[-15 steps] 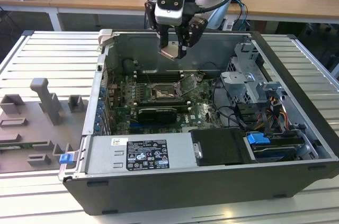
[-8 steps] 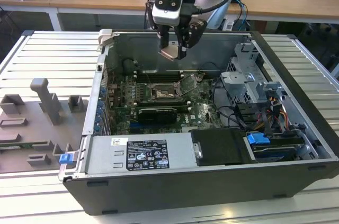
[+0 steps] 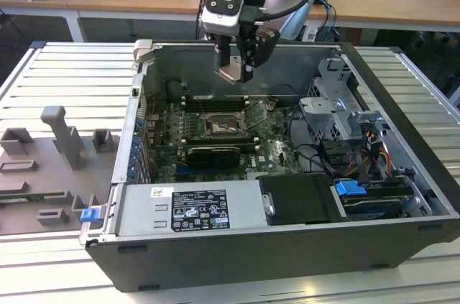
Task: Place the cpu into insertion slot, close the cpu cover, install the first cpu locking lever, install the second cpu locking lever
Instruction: 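Place the cpu into insertion slot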
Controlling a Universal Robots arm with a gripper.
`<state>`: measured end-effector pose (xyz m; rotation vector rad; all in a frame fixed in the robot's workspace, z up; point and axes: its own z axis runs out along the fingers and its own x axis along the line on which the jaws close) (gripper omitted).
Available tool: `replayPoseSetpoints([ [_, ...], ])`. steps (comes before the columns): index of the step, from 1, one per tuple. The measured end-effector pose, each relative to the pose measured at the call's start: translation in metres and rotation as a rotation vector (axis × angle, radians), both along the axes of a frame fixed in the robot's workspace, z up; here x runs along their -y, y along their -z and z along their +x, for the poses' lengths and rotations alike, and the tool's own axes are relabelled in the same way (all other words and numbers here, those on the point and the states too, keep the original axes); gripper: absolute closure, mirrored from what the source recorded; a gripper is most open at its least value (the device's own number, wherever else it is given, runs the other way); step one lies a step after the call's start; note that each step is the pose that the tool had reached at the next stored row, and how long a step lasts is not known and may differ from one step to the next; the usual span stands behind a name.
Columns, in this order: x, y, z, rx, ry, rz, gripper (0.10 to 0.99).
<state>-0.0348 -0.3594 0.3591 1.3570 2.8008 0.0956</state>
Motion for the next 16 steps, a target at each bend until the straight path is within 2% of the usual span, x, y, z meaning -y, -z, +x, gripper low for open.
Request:
replayPoseSetpoints([
  [6,0.0000,0.0018,0.0000,0.0000,0.071,-0.005,0.545],
  [9,0.0000,0.0032,0.0000,-0.0002,0.126,-0.007,0.545],
  [10,0.0000,0.0044,0.0000,-0.0003,0.164,-0.007,0.545],
  [16,0.0000,0.0075,0.0000,-0.0006,0.250,-0.007,0.545],
])
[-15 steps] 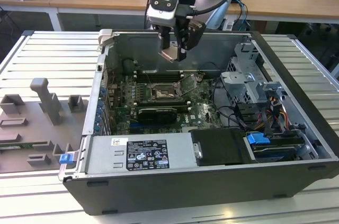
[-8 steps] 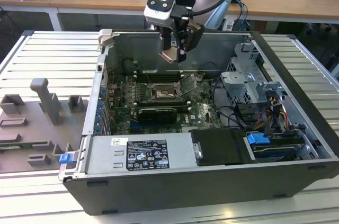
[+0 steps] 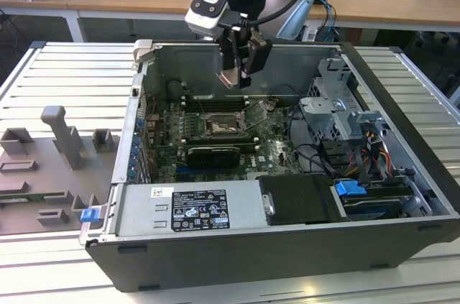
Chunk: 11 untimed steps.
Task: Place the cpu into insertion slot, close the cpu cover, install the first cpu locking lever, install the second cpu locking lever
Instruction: 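Place the cpu into insertion slot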
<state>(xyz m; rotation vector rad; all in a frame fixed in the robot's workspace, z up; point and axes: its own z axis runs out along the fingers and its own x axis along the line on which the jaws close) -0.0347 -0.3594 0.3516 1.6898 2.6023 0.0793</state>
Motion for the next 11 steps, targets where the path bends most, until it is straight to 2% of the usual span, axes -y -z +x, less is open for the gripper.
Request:
replayPoseSetpoints([
  [11,0.0000,0.0066,0.0000,0.0001,0.010,0.000,0.545],
])
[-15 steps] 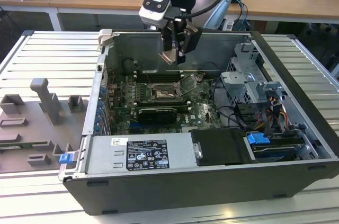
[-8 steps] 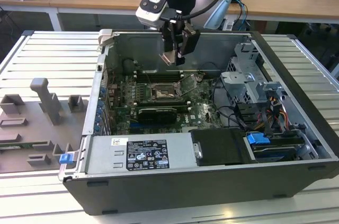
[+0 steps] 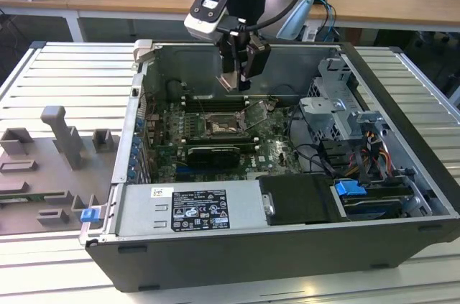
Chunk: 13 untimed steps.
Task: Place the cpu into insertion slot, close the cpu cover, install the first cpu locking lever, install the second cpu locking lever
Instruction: 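Place the cpu into insertion slot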
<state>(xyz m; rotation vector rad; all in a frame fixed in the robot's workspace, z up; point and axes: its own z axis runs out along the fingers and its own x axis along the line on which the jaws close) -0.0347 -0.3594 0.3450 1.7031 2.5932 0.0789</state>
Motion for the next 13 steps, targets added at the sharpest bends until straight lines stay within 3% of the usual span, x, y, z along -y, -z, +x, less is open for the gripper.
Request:
replayPoseSetpoints([
  [5,0.0000,0.0045,0.0000,-0.0002,0.021,0.000,0.545],
  [13,0.0000,0.0125,0.0000,0.0008,0.140,-0.007,0.545],
])
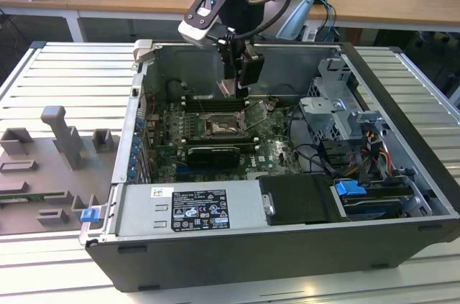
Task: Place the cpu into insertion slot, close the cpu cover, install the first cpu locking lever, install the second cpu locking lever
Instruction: 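Place the cpu into insertion slot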
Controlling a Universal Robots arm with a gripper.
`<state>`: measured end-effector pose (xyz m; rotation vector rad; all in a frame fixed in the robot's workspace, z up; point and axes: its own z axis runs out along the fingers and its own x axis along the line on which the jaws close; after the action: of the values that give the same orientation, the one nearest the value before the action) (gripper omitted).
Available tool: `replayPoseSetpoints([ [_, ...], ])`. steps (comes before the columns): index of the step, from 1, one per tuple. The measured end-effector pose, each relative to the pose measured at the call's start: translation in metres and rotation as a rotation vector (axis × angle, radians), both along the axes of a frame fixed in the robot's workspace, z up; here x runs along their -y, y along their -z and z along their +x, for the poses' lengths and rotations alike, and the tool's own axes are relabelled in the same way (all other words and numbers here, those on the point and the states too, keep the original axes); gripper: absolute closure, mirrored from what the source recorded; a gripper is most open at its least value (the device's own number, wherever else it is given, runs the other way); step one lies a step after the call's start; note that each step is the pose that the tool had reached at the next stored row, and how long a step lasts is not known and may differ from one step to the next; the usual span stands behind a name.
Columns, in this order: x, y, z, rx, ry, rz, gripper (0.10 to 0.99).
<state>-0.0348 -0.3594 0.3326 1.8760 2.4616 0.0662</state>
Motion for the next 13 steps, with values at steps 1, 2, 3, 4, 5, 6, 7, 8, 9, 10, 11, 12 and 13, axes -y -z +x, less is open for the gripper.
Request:
replayPoseSetpoints([
  [1,0.0000,0.0017,0.0000,0.0000,0.004,0.000,0.545],
  [2,-0.0001,0.0034,0.0000,0.0000,0.011,0.000,0.545],
  [3,-0.0002,0.0089,0.0000,0.0000,0.050,0.000,0.545],
  [4,-0.0002,0.0140,0.0000,0.0000,0.101,0.000,0.545],
  [5,-0.0002,0.0165,0.0000,0.0000,0.126,0.000,0.545],
  [6,-0.0002,0.0185,0.0000,0.0000,0.146,0.000,0.545],
  [7,-0.0002,0.0221,0.0000,-0.0001,0.179,0.000,0.545],
  [8,-0.0005,0.0252,0.0000,0.0000,0.196,0.000,0.545],
  [9,-0.0016,0.0275,-0.0001,-0.0001,0.201,0.000,0.545],
  [10,-0.0028,0.0293,0.0000,-0.0001,0.201,0.000,0.545],
  [11,-0.0036,0.0312,0.0000,0.0000,0.201,0.000,0.545],
  [12,-0.0046,0.0336,-0.0001,0.0001,0.201,0.000,0.545],
  [13,-0.0057,0.0373,-0.0003,0.0000,0.201,0.000,0.545],
])
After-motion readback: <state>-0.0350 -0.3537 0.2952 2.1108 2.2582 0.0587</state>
